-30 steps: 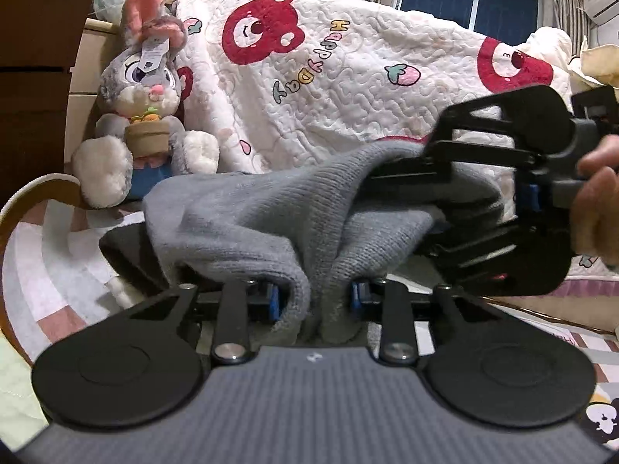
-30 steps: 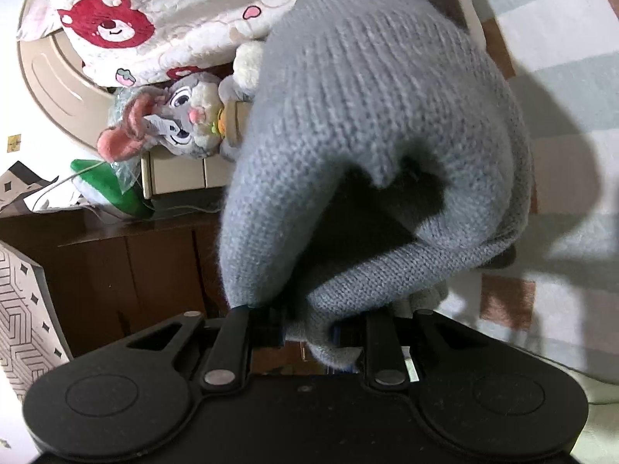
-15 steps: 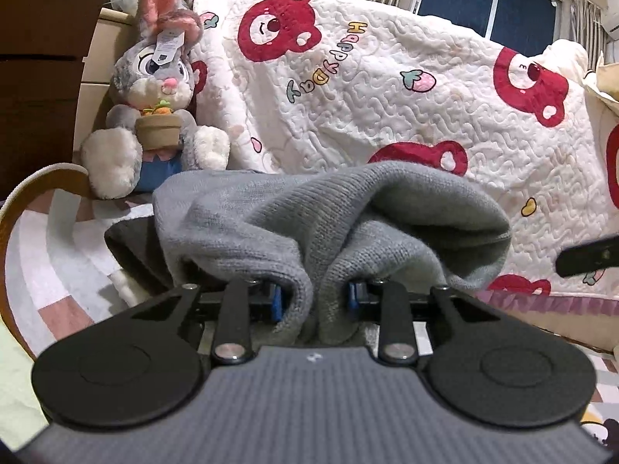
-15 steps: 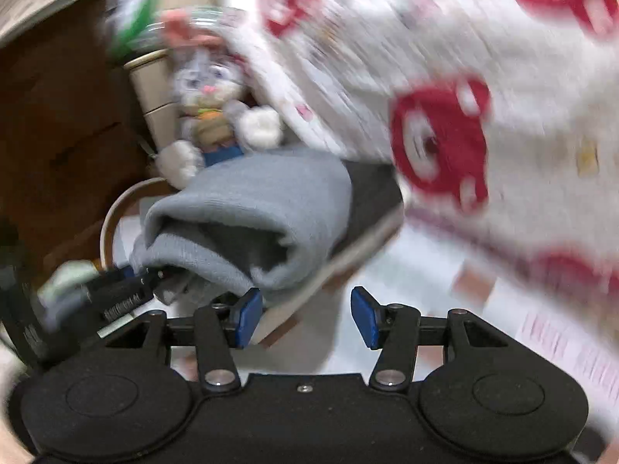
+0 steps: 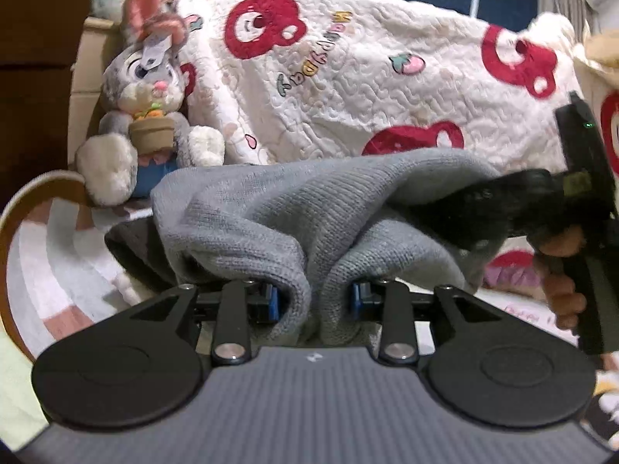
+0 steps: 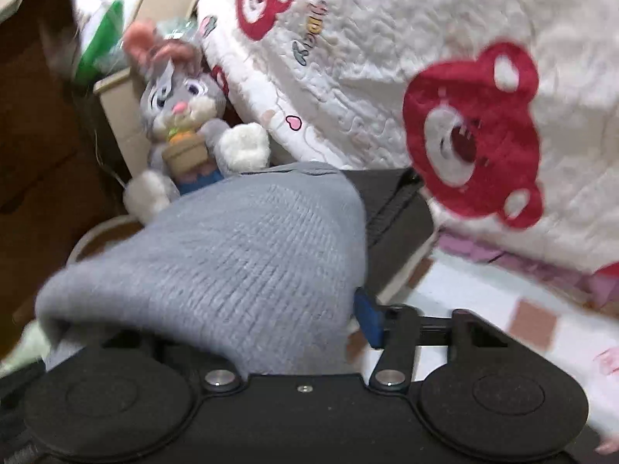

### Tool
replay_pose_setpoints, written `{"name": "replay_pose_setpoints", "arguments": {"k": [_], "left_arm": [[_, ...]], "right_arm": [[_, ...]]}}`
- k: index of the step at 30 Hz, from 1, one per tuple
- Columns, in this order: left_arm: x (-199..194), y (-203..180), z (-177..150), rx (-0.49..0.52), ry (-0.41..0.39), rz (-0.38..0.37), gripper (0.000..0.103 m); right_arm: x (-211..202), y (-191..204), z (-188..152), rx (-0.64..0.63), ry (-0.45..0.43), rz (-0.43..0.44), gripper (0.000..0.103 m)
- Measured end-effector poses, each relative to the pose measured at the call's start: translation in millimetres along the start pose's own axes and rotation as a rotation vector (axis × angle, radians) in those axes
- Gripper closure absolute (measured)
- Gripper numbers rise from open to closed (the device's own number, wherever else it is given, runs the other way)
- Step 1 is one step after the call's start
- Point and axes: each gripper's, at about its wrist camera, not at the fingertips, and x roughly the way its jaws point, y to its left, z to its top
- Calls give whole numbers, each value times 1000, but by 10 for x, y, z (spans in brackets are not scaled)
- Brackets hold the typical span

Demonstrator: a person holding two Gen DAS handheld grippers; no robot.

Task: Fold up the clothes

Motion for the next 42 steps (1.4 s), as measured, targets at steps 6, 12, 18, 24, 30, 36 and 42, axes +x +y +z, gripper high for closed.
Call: {"name": "replay_pose_setpoints", "arguments": {"k": [6, 12, 18, 24, 30, 36, 42], "left_arm": [[-27, 6, 761, 221, -4, 8, 75], [27, 23, 1394, 387, -59, 88, 76], [-183, 93, 1101, 223, -18, -10, 76], [24, 23, 859, 187, 16, 8, 78], [435, 102, 1992, 275, -131, 123, 80], [439, 28, 2533, 393, -322, 166, 79], [429, -100, 1645, 533, -269, 119, 74]], "right_arm": [[-269, 88, 543, 63, -217, 102, 80], [-263, 393, 1122, 10, -302, 23, 82], [-581, 710, 1028, -103, -349, 20, 83], [-512, 707, 1007, -225, -232, 12, 84], [-278, 739, 1913, -195, -275, 17, 85], [-756, 671, 1976, -12, -604, 142, 85], [-762, 649, 612, -36, -625, -53, 81]]}}
